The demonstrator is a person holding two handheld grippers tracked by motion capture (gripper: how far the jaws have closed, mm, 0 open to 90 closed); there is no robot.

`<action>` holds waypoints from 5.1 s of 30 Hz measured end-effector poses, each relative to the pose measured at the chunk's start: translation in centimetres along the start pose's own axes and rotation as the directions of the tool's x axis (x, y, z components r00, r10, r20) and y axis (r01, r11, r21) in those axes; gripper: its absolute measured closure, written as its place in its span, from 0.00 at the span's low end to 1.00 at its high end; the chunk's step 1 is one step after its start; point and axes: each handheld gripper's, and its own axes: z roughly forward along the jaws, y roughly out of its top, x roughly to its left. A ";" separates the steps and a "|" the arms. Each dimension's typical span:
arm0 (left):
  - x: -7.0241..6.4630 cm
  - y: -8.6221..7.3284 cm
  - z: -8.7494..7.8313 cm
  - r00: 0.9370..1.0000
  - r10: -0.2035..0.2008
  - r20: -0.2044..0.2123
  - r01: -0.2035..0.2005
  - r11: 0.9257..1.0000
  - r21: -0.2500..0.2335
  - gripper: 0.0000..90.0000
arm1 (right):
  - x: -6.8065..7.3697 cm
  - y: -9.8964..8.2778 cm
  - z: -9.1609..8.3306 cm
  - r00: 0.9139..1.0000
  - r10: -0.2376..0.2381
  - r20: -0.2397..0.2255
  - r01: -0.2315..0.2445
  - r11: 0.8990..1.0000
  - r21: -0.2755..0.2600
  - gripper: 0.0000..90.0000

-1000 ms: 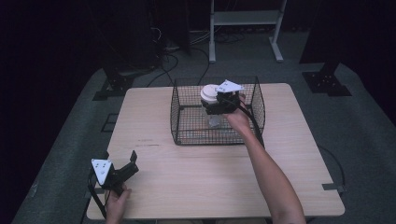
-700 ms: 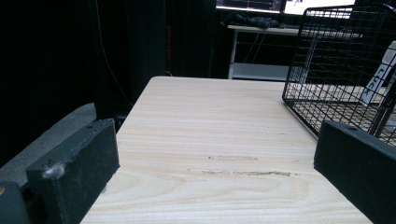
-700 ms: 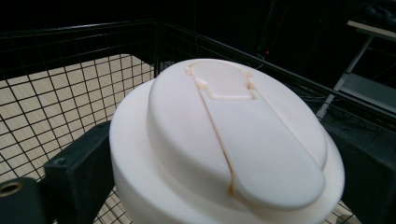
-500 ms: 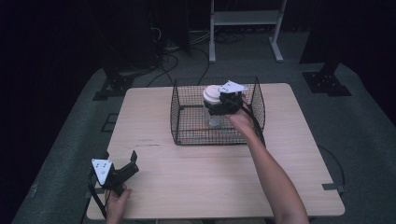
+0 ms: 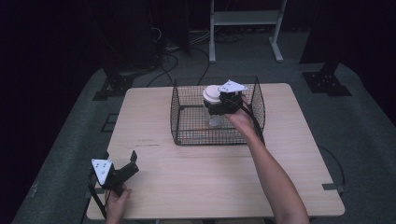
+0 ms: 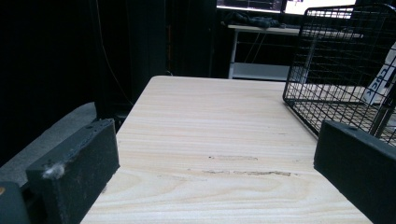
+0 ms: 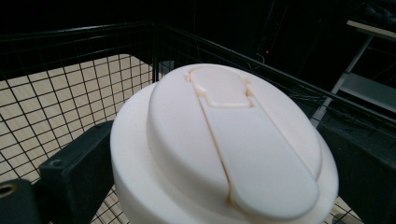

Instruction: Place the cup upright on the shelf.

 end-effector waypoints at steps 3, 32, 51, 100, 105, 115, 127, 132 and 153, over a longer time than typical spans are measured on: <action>0.0 0.0 0.0 1.000 0.001 0.000 -0.001 1.000 0.001 0.00 | -0.1 0.1 -0.1 1.000 0.004 -0.003 -0.004 1.000 -0.003 0.02; 0.0 0.0 0.0 1.000 0.003 0.000 -0.003 1.000 0.003 0.00 | -0.4 3.0 -4.4 0.999 0.030 -0.029 -0.033 0.993 -0.115 0.02; -0.1 0.0 0.0 1.000 0.007 0.001 -0.007 1.000 0.002 0.00 | -1.1 2.5 -7.7 1.000 0.010 -0.004 -0.010 0.996 -0.092 0.02; -0.2 0.0 0.0 1.000 0.016 0.001 -0.016 1.000 0.003 0.00 | -2.0 -2.2 -13.8 1.000 0.017 0.002 -0.017 0.997 -0.072 0.02; -0.1 0.0 0.0 1.000 0.014 0.000 -0.014 1.000 0.005 0.00 | -2.0 -3.1 -14.0 1.000 0.020 0.000 -0.020 0.998 -0.064 0.02; -0.2 0.0 0.0 1.000 0.015 0.001 -0.015 1.000 0.005 0.00 | -2.0 -3.9 -14.9 1.000 0.020 -0.001 -0.020 0.998 -0.062 0.02; -0.2 0.0 0.0 1.000 0.014 0.002 -0.014 1.000 0.006 0.00 | -1.8 -5.2 -15.9 1.000 0.030 -0.011 -0.030 0.998 -0.052 0.02; -0.2 0.0 0.0 1.000 0.012 0.001 -0.012 1.000 0.006 0.00 | -1.6 -5.7 -16.3 1.000 0.019 -0.013 -0.020 0.999 -0.040 0.02; -0.1 0.0 0.0 1.000 0.017 0.000 -0.017 1.000 0.013 0.00 | -2.1 -8.4 -18.9 0.999 0.041 0.019 -0.040 0.998 -0.040 0.02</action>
